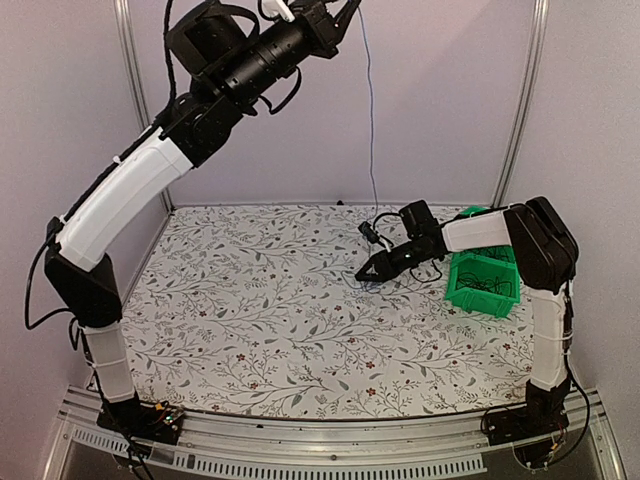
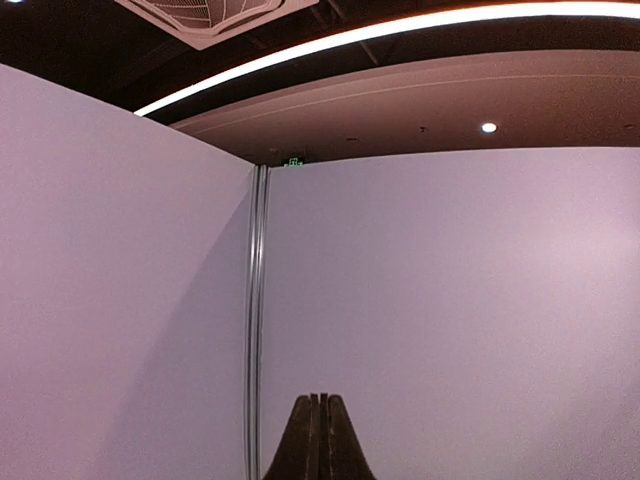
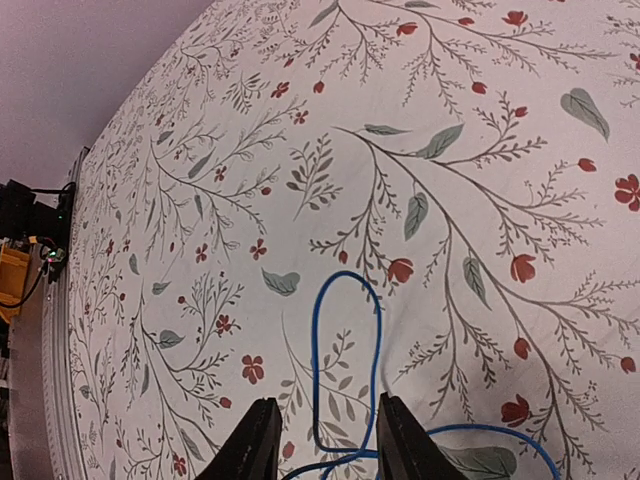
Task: Untangle the cables
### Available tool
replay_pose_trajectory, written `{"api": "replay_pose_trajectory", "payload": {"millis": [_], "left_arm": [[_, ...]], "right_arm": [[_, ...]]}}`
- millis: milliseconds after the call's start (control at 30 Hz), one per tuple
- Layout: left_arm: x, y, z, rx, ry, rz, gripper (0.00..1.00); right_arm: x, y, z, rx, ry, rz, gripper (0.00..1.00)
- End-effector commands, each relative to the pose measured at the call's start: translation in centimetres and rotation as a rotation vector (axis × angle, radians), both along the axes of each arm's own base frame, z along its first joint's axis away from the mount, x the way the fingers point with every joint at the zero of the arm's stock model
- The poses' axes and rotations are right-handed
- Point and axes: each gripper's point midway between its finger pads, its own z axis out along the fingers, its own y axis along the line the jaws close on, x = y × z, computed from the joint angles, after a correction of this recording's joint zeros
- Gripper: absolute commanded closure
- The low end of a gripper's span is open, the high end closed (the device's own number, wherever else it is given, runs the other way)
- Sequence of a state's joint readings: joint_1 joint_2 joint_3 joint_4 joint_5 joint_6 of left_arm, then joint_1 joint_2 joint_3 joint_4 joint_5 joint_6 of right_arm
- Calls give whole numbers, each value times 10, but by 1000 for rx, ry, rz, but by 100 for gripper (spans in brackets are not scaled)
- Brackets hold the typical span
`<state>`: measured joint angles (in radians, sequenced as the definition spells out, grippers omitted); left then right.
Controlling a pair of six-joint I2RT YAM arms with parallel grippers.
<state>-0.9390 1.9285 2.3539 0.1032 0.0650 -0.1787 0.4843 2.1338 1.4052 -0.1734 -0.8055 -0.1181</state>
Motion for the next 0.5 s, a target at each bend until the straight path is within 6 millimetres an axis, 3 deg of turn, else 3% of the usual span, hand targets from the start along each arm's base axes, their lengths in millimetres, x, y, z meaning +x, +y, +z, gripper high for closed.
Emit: {"api": "replay_pose_trajectory", "payload": {"millis": [0, 133, 167, 467], "left_arm": [[-11, 22, 26, -61, -59, 55, 100], [-11, 31, 29, -61, -66, 103, 100], [-21, 43, 47, -90, -116, 146, 100], [-46, 97, 99, -236, -188, 236, 100]], "right_arm": [[18, -23, -12, -101, -40, -88, 60], [22, -36, -15, -130, -50, -113, 43], [22, -46, -18, -147, -44, -129, 40], [29, -76, -26, -207, -53, -168, 33]]}}
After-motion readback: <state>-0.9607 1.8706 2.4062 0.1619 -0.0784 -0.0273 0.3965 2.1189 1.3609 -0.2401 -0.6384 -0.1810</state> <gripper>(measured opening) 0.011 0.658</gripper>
